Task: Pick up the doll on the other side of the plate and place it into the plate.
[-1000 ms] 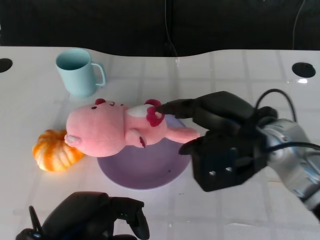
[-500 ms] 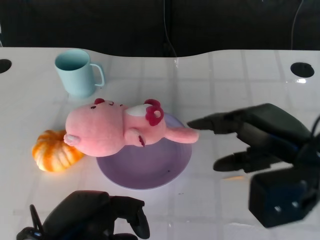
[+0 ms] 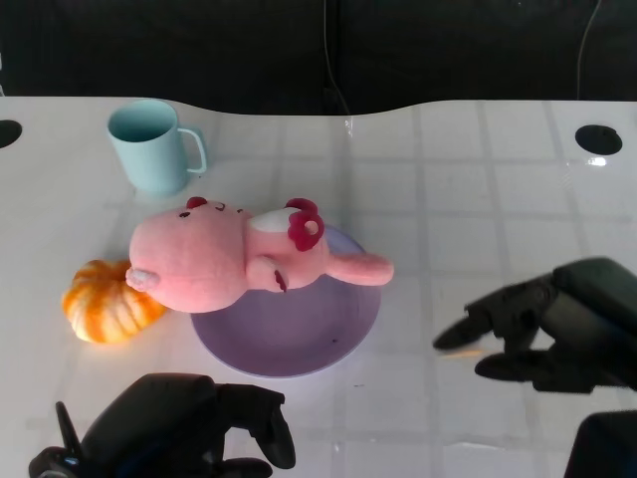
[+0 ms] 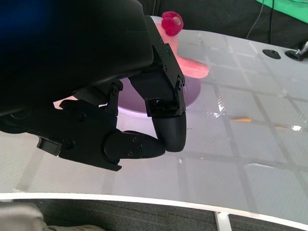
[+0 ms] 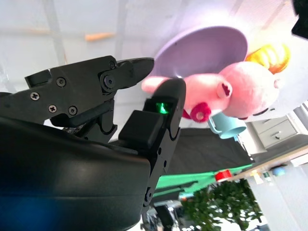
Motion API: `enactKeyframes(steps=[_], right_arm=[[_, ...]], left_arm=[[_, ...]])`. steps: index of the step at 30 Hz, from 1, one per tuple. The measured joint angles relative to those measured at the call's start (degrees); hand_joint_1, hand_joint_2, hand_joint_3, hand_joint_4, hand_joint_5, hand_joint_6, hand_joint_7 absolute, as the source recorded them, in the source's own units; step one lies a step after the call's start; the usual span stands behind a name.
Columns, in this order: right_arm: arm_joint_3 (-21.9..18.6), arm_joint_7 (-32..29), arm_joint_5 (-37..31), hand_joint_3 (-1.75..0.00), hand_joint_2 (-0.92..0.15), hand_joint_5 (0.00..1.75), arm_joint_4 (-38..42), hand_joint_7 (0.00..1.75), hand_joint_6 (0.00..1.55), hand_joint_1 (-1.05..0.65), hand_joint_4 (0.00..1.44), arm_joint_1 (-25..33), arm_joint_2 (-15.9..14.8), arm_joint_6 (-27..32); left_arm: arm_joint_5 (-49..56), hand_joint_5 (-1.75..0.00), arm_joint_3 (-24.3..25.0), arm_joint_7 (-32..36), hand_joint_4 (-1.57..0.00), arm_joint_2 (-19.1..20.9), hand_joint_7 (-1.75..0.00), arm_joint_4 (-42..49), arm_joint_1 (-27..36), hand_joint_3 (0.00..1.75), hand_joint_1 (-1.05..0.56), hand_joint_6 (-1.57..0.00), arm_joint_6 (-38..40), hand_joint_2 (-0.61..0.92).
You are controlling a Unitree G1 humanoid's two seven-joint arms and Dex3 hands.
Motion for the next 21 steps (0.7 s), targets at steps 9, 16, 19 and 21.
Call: enactKeyframes(steps=[9, 16, 19, 21], right_arm=[[0.92, -5.02, -1.83, -1.21, -0.31, 1.50, 5.13, 0.99, 0.99, 0.02, 0.97, 1.66, 1.76, -3.97], [1.05, -8.87, -2.84, -1.41, -0.25, 1.67, 8.54, 1.26, 0.94, 0.00, 0.97, 1.63, 3.06, -6.12], [0.80, -10.11, -0.18, -1.49, -0.23, 1.73, 10.22, 1.34, 0.90, -0.01, 0.96, 1.65, 4.80, -7.15], [0.68, -10.15, 1.45, -1.51, -0.23, 1.74, 10.70, 1.35, 0.89, -0.02, 0.95, 1.65, 5.52, -7.67]], left_arm=[[-2.38, -1.49, 1.64, -0.16, -0.69, 1.28, -0.85, -0.05, 0.98, 0.34, -0.27, -0.79, -0.73, 0.92], [-2.83, -1.53, 1.87, -0.46, -0.66, 1.61, -0.88, -0.47, 1.12, 0.35, -0.26, -0.78, -0.54, 0.92], [-2.93, -1.53, 1.91, -0.46, -0.65, 1.61, -0.88, -0.47, 1.14, 0.35, -0.27, -0.77, -0.61, 0.92], [-2.93, -1.53, 1.93, -0.46, -0.65, 1.63, -0.88, -0.49, 1.21, 0.35, -0.27, -0.77, -0.61, 0.92]])
